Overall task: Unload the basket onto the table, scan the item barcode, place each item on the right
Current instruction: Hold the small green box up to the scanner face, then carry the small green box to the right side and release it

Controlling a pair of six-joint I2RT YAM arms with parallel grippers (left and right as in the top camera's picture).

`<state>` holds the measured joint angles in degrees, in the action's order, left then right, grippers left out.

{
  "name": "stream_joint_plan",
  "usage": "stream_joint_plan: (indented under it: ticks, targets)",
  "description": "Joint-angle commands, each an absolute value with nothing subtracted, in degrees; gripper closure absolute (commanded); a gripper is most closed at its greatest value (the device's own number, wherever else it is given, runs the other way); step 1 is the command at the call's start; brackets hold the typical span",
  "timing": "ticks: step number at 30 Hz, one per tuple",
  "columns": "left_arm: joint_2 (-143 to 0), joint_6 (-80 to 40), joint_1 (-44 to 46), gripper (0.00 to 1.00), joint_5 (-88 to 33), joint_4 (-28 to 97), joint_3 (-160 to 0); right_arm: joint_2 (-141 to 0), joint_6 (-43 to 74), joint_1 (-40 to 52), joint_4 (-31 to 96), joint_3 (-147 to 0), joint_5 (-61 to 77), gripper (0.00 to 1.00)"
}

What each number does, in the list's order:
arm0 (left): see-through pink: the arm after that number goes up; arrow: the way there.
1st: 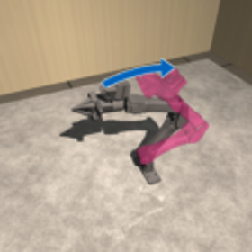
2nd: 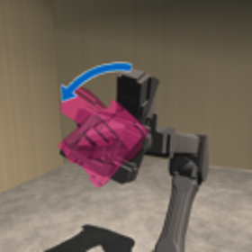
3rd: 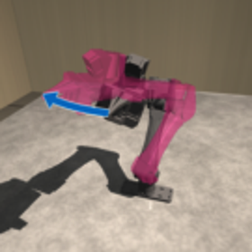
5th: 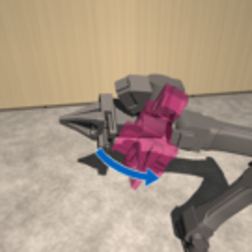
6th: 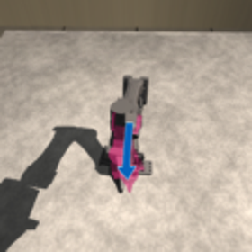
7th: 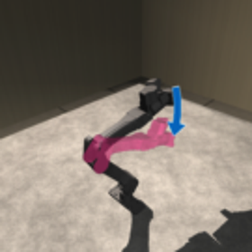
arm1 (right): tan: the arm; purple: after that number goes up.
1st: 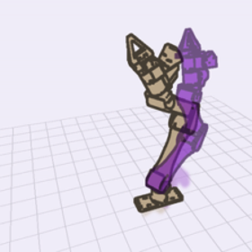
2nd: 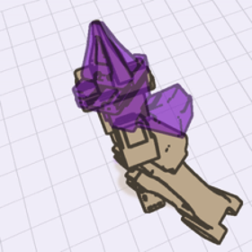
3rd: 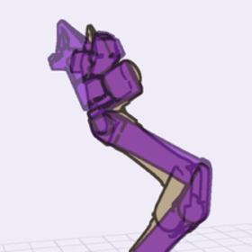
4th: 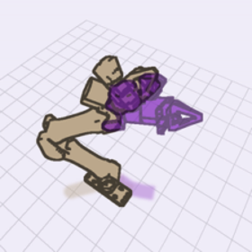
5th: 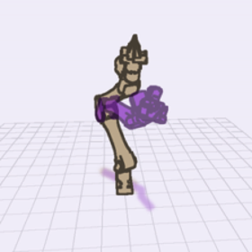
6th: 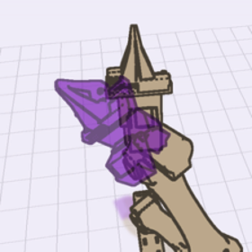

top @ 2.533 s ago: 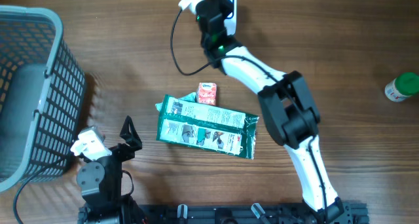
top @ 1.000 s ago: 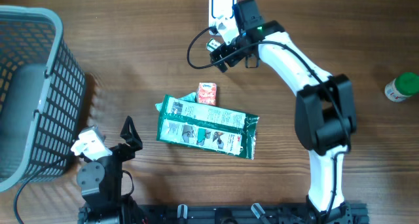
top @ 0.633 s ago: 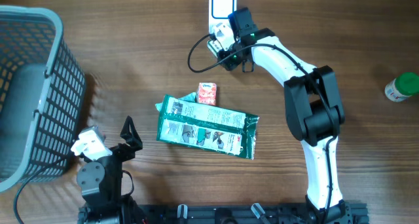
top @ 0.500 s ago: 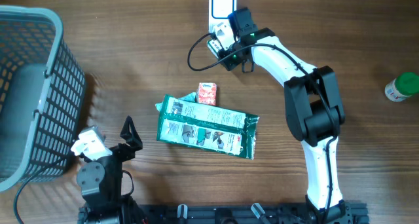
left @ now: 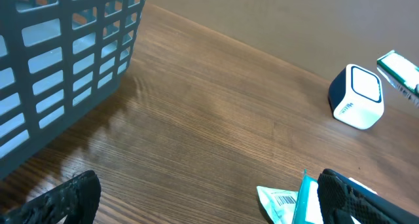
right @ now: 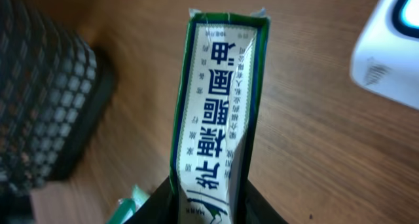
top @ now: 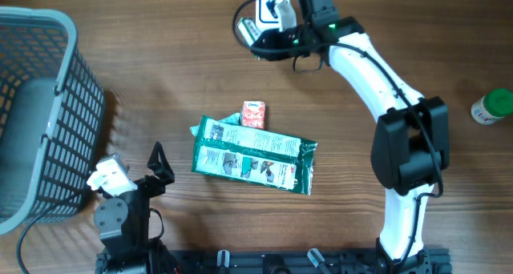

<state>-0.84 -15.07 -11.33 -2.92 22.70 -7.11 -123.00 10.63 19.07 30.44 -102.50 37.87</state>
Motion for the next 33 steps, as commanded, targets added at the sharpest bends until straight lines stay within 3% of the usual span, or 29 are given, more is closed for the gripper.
stream_joint_plan:
  ticks: [1, 7, 12, 15, 20, 26, 33]
  targets:
    - [-0.49, -13.89, -11.49, 0.0, -3.2, 22.48, -6.76, -125.51, 18.72, 15.94, 24.84, -102.74, 42.54, 0.69]
    - [-0.49, -13.89, -11.49, 0.0, -3.18, 22.48, -6.76, -131.87, 30.15, 14.74, 5.8, -102.74, 48.6, 0.68]
    - [-0.49, -13.89, -11.49, 0.0, -3.18, 22.48, -6.76, -134.3, 30.59, 14.52, 3.25, -102.74, 44.58, 0.77]
    - [-0.49, -13.91, -11.49, 0.0, -3.18, 22.48, -6.76, -134.3, 36.95, 13.54, -1.08, -102.74, 44.62, 0.82]
    - [-0.49, -13.89, -11.49, 0.0, -3.18, 22.48, -6.76, -134.82, 45.25, 9.02, -7.27, -102.74, 44.64, 0.82]
    - [-0.49, -13.91, -11.49, 0.0, -3.18, 22.48, -6.76, -137.82, 46.52, 6.46, -9.93, -102.74, 45.54, 0.81]
    - [-0.49, -13.91, -11.49, 0.0, -3.2, 22.48, -6.76, -137.36, 45.23, 4.82, -18.81, -103.2, 61.34, 0.84]
